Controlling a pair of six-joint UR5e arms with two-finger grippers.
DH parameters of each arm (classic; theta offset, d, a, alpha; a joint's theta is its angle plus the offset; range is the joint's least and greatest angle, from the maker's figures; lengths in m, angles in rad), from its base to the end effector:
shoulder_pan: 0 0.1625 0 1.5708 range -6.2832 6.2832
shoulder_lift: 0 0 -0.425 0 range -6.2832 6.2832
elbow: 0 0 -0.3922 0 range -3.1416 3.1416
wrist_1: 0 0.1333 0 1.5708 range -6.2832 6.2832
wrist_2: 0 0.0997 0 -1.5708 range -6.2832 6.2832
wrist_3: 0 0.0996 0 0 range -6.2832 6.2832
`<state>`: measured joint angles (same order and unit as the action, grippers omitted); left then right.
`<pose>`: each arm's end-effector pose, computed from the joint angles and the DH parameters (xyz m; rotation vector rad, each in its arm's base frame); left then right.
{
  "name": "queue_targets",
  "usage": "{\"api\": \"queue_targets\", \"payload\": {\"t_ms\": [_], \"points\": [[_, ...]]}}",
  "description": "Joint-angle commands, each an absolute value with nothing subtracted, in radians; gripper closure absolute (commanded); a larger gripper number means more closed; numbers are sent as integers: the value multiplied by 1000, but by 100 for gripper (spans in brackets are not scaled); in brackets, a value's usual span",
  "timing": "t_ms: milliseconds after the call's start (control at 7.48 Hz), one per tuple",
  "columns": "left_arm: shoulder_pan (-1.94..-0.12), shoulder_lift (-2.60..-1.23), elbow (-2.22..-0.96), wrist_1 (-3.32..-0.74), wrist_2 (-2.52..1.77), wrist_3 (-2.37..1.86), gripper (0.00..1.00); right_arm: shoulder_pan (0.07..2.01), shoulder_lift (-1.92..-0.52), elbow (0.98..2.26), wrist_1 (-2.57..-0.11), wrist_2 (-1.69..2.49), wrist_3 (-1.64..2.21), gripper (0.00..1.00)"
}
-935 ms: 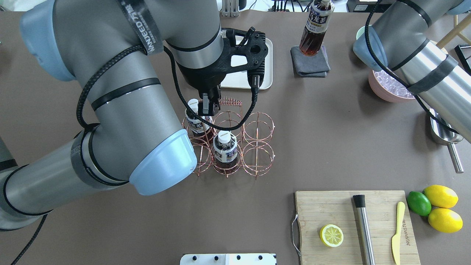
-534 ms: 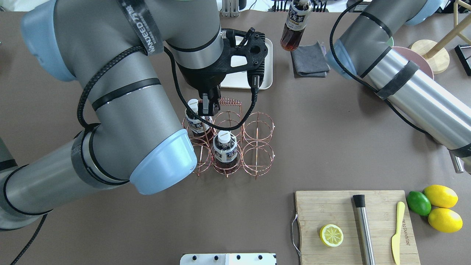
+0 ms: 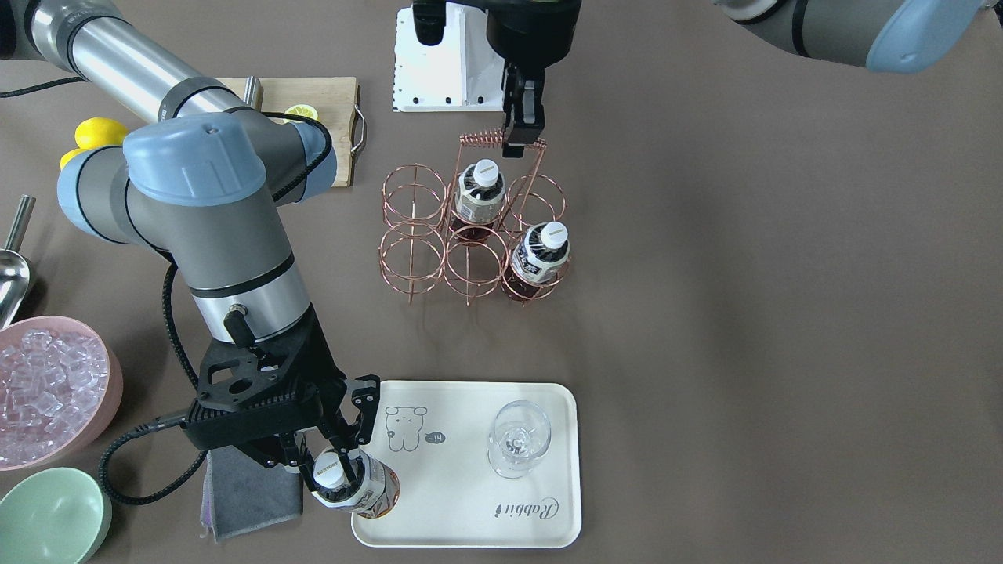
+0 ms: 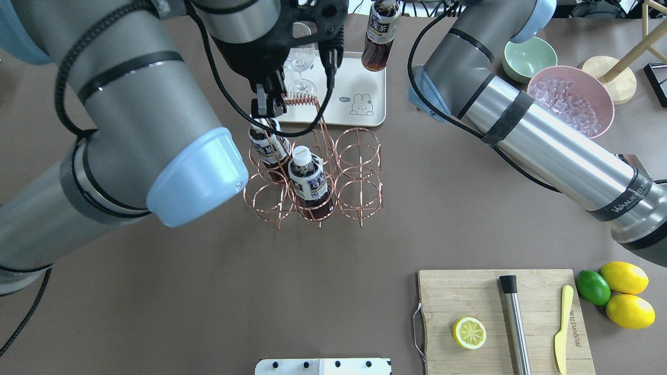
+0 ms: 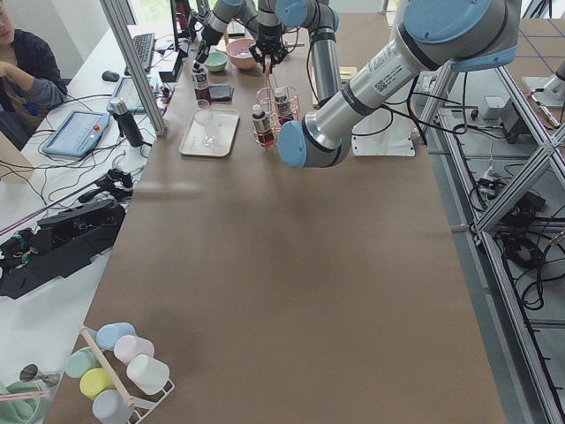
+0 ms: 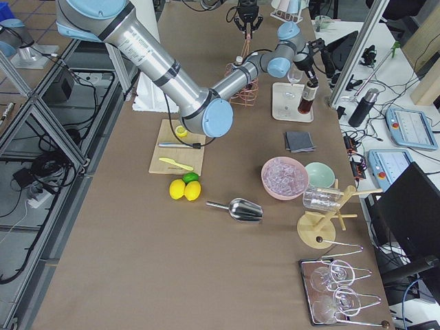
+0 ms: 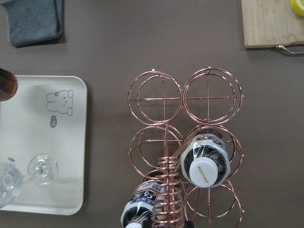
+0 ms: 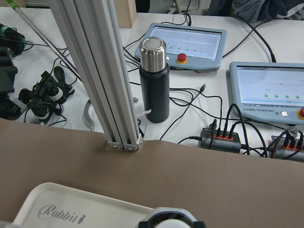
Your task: Take tea from basket to plate
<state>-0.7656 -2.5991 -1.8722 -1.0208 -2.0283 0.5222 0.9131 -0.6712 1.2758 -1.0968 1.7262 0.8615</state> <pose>0.3645 -0.4742 -0.0055 0.7633 0.5888 1.4113 -0.3892 -0.6967 0.1625 0.6841 -0.8428 0.0996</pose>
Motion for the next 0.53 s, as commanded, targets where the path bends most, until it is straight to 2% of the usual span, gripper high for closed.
{"api": "queue_targets", "payload": {"t_ms": [0, 401], "points": [[-901, -2580, -1885, -991, -2043, 595, 100, 881, -640, 1243, -1106, 1691, 880, 100], [-1078, -2495, -1887, -982, -2132, 757, 100, 832, -641, 1227, -1106, 1634, 879, 100]]}}
